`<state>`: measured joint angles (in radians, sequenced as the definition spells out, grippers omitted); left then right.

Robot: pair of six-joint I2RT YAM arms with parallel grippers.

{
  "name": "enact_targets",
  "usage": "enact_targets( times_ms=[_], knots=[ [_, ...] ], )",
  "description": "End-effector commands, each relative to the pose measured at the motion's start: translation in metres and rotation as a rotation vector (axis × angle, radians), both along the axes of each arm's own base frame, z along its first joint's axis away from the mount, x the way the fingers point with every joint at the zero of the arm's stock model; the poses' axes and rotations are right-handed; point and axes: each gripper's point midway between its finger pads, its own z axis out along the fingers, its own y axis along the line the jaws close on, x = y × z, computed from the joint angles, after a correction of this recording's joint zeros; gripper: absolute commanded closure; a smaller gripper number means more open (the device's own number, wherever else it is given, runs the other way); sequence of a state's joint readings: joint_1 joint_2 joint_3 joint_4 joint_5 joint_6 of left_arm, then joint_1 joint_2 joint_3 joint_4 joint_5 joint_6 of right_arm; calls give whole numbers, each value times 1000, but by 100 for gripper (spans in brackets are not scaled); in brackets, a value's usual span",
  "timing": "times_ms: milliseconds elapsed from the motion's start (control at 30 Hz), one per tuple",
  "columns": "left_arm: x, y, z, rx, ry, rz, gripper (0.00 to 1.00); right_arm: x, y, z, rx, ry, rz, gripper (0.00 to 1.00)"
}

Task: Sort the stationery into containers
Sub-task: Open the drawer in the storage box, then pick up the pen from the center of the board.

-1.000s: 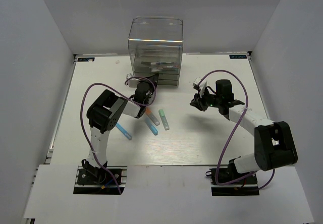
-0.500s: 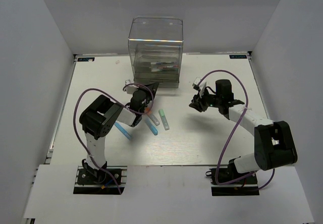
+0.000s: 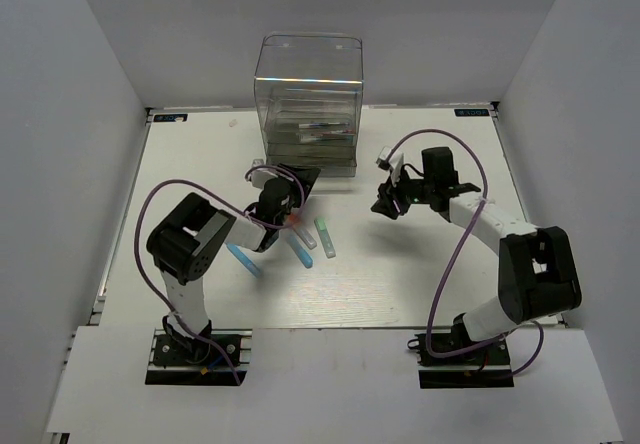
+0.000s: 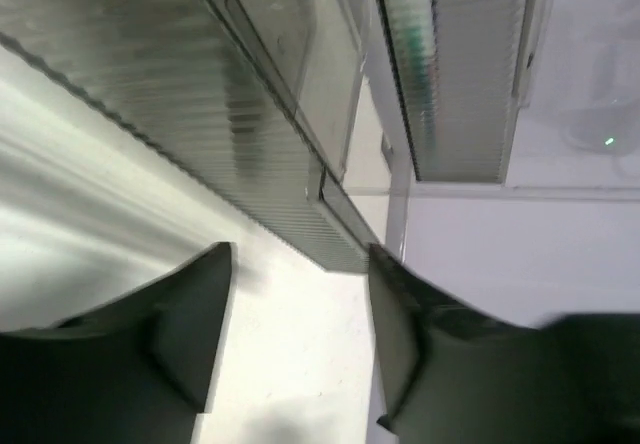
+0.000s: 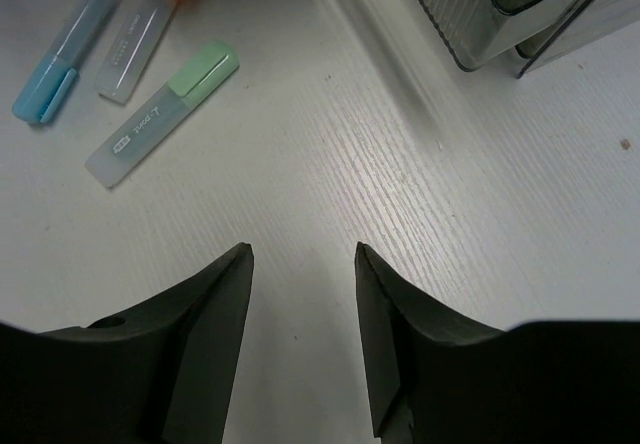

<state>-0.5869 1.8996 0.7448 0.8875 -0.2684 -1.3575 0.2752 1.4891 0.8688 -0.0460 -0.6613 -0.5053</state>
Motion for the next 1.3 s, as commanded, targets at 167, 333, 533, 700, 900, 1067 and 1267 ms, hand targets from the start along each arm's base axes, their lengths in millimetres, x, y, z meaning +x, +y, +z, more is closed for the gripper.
enact_targets(
  times_ms=[167,333,533,700,900,1067,1267],
  knots=[
    [-29,-4,33,40,-1,-99,28,-8,14,6,-7,53,59,47],
    [-49,-4,34,57,55,-160,28,-14,19,3,-24,61,78,44],
    [-89,19,12,173,220,-192,28,-26,33,1,-71,49,103,32],
    [-126,67,19,275,295,-104,26,-44,58,-9,-128,96,94,31],
    [-167,110,5,359,446,-21,18,-37,96,-9,-140,116,-69,40],
    [-188,126,-7,356,537,20,17,-25,124,-18,-168,183,-186,36],
    [-196,147,2,409,577,95,16,-19,134,-42,-235,197,-266,35]
  ],
)
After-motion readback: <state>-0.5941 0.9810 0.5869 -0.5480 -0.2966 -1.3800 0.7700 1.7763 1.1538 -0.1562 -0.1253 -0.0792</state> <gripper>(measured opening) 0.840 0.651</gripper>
